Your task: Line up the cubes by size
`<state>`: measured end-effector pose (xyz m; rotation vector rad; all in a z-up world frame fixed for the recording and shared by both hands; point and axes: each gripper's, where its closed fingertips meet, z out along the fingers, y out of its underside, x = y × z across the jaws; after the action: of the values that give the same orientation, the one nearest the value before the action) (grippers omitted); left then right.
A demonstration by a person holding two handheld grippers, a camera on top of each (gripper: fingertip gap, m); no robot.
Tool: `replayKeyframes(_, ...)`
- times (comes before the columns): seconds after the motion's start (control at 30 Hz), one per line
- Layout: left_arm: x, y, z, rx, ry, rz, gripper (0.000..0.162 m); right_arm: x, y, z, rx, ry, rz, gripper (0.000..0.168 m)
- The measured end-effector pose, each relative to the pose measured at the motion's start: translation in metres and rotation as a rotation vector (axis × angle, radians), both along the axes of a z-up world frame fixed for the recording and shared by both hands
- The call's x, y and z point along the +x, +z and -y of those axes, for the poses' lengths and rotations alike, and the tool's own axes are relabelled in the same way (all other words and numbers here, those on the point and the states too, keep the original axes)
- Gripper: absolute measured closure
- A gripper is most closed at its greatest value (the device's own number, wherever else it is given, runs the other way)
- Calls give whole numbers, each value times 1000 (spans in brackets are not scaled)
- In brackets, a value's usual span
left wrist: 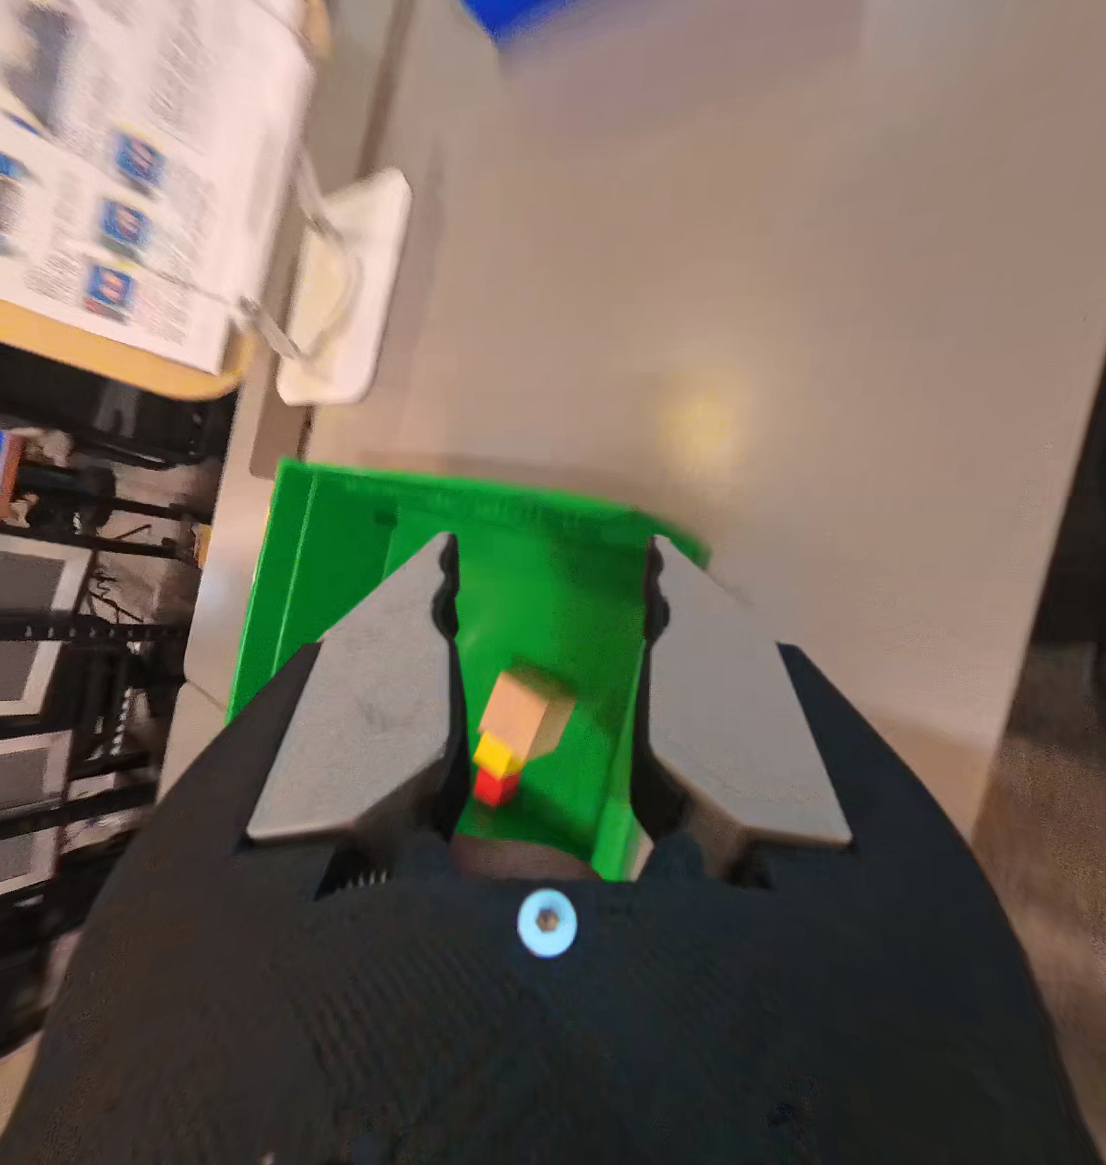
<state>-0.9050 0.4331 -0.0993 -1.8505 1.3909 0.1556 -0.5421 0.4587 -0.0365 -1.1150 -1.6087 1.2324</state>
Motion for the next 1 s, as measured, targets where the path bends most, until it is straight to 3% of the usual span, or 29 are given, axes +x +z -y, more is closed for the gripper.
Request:
replayKeyframes(0.07, -34, -23, -19, -144, 50, -96, 113, -11, -8, 28, -38, 96, -18, 90)
replayKeyframes(0.2, -81, -62, -47, -313, 116, -223, 111, -20, -29, 52, -124, 178, 4, 89)
replayKeyframes(0.47, -115, -129, -57, -444, 33, -565, 97, 2, -47, 40, -217, 126, 59, 91)
replayKeyframes(0.6, -117, -144, -61, -474, 16, -567, 116, 3, -41, 32, -254, 85, 8, 95)
replayKeyframes(0.67, -109, -138, -61, -457, 24, -506, 117, 0, -39, 31, -287, 71, -11, 97)
replayKeyframes(0.73, -95, -117, -67, -337, 21, -424, 117, -7, -37, 30, -314, 40, -12, 96)
replayKeyframes(0.87, -22, -35, -68, 58, -49, -101, 117, -28, -25, 30, -402, -5, -45, 91)
replayKeyframes(1.0, 78, 45, -35, 422, -230, 219, 117, -71, -11, 30, -528, -19, -63, 83)
